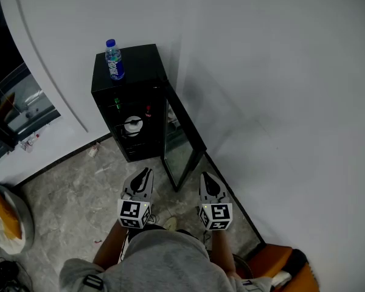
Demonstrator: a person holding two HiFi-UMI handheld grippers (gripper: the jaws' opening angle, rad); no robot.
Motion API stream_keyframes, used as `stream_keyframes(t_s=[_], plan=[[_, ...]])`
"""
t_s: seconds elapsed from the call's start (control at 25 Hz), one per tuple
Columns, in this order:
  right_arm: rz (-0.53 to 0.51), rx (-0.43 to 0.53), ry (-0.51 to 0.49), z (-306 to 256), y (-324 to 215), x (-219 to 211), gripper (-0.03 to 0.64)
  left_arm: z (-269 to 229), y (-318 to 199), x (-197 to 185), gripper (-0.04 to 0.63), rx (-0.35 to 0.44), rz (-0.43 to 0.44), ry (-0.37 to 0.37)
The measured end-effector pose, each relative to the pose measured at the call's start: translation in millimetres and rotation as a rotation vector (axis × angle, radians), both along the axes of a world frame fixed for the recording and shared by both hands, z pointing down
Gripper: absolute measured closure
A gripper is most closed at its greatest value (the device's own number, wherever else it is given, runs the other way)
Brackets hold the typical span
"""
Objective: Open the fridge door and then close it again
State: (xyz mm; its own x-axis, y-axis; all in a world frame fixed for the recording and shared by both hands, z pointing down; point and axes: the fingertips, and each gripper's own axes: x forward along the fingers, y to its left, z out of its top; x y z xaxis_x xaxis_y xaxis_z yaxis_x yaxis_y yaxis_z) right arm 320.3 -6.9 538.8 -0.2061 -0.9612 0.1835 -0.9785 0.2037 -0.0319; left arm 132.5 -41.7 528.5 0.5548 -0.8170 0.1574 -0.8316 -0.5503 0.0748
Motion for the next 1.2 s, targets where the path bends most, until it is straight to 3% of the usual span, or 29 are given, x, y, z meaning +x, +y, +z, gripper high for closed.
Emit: stream_keyframes(t_s=[0.48, 0.76, 0.84, 0.96, 1.2], plan=[[-0.012, 0.058, -0.007, -8, -13, 11, 0.592, 5, 2, 1, 0.552, -0.011, -0.004, -0.006], [-0.101, 0.080, -0.024, -9, -40, 17, 0.585, 8, 3, -3, 0.552, -0.019, -0.032, -0.018], [-0.120, 0.068, -0.020, -3, -46, 18, 0.501, 8, 3, -6, 0.552, -0.019, -0.049, -0.024], [-0.146, 0.051, -0.019, 6, -55, 18, 0.449, 8, 3, -11, 0.552, -0.019, -0.071, -0.024], [-0.157, 0.011, -0.014, 21, -74, 15, 0.417, 7, 2, -22, 0.552, -0.022, -0.112, -0.027]])
